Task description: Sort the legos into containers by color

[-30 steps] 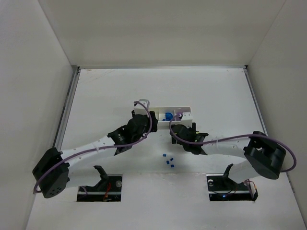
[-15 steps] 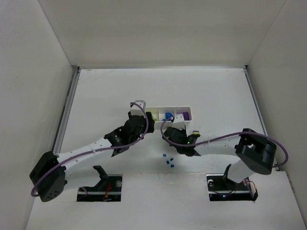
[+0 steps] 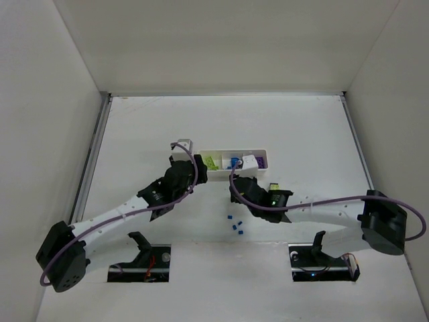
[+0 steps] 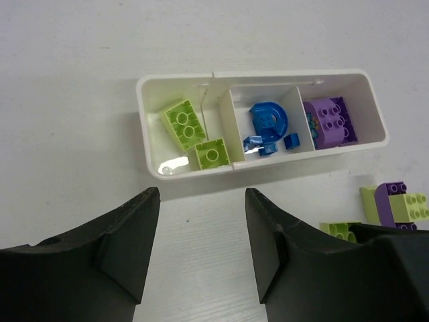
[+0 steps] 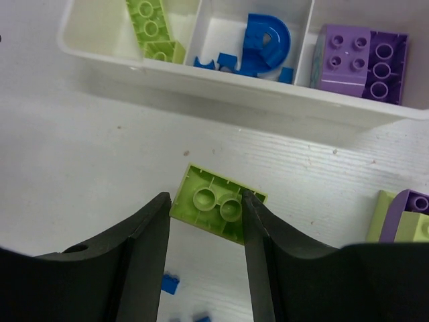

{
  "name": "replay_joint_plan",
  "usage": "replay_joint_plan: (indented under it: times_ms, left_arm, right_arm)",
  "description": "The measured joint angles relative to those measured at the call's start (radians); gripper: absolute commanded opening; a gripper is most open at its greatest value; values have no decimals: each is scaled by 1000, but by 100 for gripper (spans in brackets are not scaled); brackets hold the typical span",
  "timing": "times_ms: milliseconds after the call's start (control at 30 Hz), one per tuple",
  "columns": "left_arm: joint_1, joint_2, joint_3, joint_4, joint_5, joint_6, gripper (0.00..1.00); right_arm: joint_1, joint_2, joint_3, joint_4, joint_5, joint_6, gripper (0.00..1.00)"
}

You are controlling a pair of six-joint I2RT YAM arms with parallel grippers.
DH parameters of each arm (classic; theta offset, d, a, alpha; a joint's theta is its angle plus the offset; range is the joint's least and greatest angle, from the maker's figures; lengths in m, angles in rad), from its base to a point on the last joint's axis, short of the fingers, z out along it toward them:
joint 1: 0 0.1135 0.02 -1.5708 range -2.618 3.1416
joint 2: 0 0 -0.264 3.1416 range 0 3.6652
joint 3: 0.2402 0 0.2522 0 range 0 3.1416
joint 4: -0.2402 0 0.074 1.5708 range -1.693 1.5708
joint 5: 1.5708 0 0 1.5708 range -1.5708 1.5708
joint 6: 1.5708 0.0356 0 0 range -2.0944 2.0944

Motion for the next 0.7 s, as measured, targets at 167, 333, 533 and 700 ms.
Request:
replay_joint_plan:
  times_ms: [167, 333, 533, 700]
  left_arm:
    - [51, -94, -53, -11, -29, -26, 51]
    - [106, -226, -107, -42, -61, -64, 51]
    - [141, -332, -172, -93, -70, -110, 52]
    - [143, -338, -201, -130, -66, -127, 52]
  right_arm:
    - [-9, 28, 69, 25, -50, -51, 33]
    - [-55, 166, 248, 95, -106, -115, 34]
    - [-147, 351, 387, 185, -156, -153, 36]
    - [-201, 443, 422, 190, -169, -160, 50]
